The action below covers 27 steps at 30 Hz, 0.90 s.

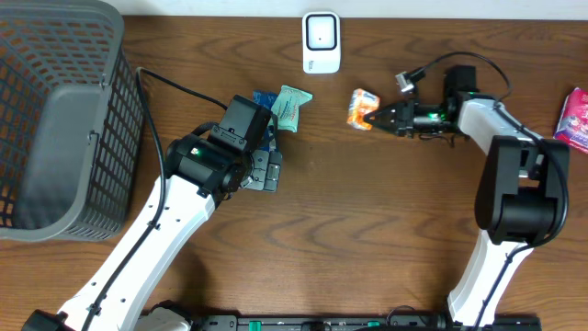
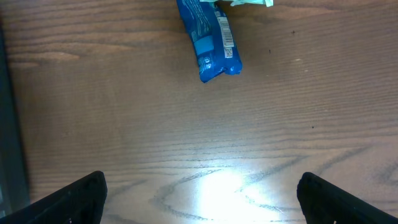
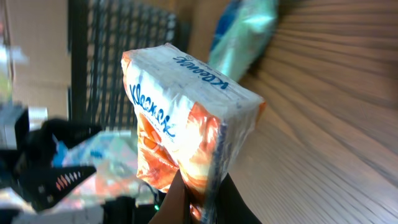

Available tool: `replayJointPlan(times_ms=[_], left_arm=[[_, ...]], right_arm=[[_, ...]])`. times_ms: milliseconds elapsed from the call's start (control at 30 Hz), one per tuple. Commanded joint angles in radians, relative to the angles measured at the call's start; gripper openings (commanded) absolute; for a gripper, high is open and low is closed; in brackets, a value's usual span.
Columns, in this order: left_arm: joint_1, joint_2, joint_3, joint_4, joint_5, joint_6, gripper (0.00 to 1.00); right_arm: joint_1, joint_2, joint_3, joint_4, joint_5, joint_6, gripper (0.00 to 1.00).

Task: Scan the item barcode
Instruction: 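Hold the orange pack up in front of the scanner window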

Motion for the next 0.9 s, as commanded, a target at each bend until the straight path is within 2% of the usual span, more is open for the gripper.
replayJointPlan(times_ms=[0,100,167,300,467,600,700,767,867], left_arm=[[0.002,0.003,-0.001,-0.002,-0.005,0.002,0.98],[0.002,0.003,-0.001,-0.002,-0.005,0.002,0.98],[0.002,0.003,-0.001,-0.002,-0.005,0.002,0.98],[0.002,0.003,-0.001,-0.003,-0.005,0.002,0.98],[0.002,0.003,-0.001,-0.002,-0.005,0.002,0.98],[0.002,0.003,-0.001,-0.002,-0.005,0.002,0.98],[0.002,0.003,-0.001,-0.002,-0.005,0.002,0.98],[0.002,0.003,-0.001,-0.002,-0.005,0.002,0.98],[0.002,0.003,-0.001,-0.002,-0.005,0.002,0.98]], right_arm=[[0.041,0.016,-0.008,-0.009,-0.089,-0.179,0.01],[0.094,0.016,-0.008,-0.079,-0.089,-0.367,0.01],[0.117,0.016,-0.008,-0.116,-0.089,-0.438,0.01],[0.158,0.015,-0.006,-0.098,-0.245,-0.445,0.01],[0.146,0.011,0.072,0.073,-0.245,-0.105,0.01],[0.142,0.011,0.140,0.307,-0.245,0.159,0.01],[0.142,0.011,0.179,0.560,-0.245,0.368,0.01],[0.145,0.011,0.193,0.791,-0.245,0.526,0.01],[0.148,0.011,0.193,1.029,-0.245,0.678,0.01]])
